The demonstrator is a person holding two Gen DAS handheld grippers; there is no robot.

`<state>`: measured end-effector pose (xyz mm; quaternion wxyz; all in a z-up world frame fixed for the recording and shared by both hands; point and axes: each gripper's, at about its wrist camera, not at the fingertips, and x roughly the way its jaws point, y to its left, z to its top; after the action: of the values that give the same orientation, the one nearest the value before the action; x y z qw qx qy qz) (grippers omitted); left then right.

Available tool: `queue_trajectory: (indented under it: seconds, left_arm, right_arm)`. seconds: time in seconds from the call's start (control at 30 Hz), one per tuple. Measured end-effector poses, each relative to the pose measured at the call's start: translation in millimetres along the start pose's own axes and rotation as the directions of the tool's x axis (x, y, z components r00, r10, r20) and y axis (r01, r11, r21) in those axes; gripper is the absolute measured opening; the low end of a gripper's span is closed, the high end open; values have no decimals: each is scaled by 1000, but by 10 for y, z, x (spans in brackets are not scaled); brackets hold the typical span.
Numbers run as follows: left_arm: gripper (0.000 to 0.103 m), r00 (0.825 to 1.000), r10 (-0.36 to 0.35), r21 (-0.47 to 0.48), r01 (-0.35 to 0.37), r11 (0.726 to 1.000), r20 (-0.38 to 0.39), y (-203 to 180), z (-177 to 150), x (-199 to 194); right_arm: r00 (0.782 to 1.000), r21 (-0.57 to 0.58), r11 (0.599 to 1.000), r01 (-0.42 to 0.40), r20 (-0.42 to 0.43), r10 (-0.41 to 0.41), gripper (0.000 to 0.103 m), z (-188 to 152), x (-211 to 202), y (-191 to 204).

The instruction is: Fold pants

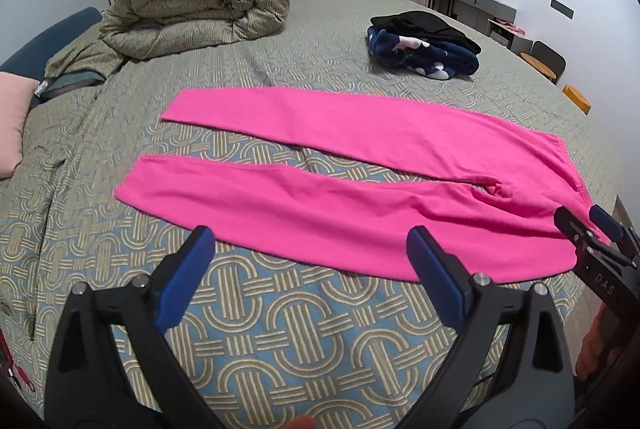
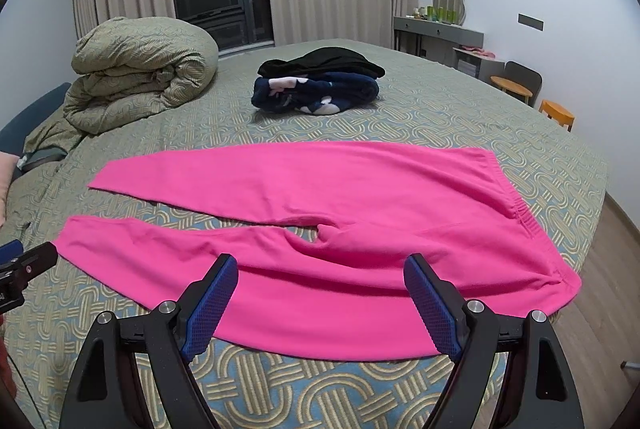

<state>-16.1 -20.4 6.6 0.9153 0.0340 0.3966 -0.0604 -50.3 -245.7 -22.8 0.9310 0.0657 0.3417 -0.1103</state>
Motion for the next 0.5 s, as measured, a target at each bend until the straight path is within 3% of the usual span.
queue_trajectory:
  seconds: [0.3,0.5]
  left_arm:
    - [97,1000,16,24,-17,1000,17,-81,31,-75]
    - [97,997,21,67,-26,997,70,-156,72,-206]
  right_arm:
    - [1000,-4,1000,12,5,-12,87,6,1,7]
    - [1000,-5,1000,16,9,-16,87,17,2,9]
